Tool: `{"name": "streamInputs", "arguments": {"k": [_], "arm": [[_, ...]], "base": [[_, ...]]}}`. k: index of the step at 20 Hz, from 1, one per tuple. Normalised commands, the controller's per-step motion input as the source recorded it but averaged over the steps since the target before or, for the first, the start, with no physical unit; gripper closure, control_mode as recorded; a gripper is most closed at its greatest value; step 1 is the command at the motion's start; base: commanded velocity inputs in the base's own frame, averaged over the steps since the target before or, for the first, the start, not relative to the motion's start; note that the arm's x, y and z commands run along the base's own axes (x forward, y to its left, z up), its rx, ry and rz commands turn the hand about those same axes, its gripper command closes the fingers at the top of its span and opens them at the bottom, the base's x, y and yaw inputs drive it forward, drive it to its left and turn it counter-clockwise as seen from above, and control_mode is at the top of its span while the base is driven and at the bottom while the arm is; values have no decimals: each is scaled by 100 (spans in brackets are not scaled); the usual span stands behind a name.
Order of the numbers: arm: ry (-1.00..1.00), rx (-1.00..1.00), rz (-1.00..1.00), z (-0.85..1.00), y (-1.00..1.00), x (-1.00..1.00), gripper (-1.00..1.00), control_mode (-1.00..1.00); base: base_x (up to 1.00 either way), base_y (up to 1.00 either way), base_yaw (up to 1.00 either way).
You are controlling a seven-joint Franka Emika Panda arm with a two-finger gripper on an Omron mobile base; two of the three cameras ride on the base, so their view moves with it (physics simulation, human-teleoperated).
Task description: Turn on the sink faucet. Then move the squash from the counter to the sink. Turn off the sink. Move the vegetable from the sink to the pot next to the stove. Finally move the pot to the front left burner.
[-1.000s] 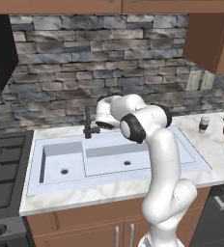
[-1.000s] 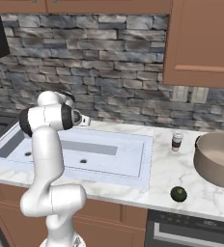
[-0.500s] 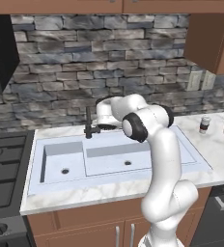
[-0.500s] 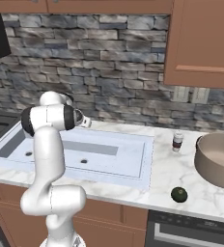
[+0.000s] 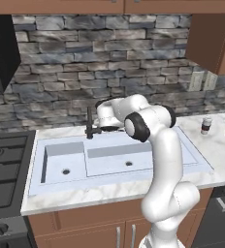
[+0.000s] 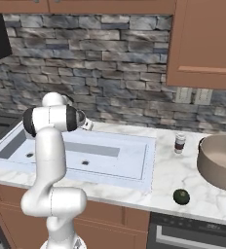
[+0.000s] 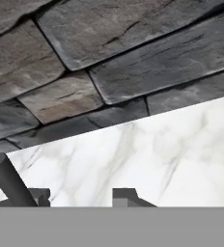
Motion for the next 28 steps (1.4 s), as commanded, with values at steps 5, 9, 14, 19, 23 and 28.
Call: {"name": "streamInputs", "arguments": {"k": [5, 9, 14, 19, 23, 28], "arm": [[4, 9, -5, -62, -71, -21, 100, -100], [4, 13, -5, -57, -68, -24, 100, -100], [3, 14, -4, -57, -72, -24, 100, -100], [1, 13, -3, -40, -57, -20, 100, -100], [-1, 2, 0, 6, -5, -21, -100, -100], [-1, 0, 0, 37, 0, -10, -100, -100]], "base": [[0, 0, 0], [0, 0, 0], [0, 0, 0], [0, 0, 0], [0, 0, 0], [0, 0, 0]]}}
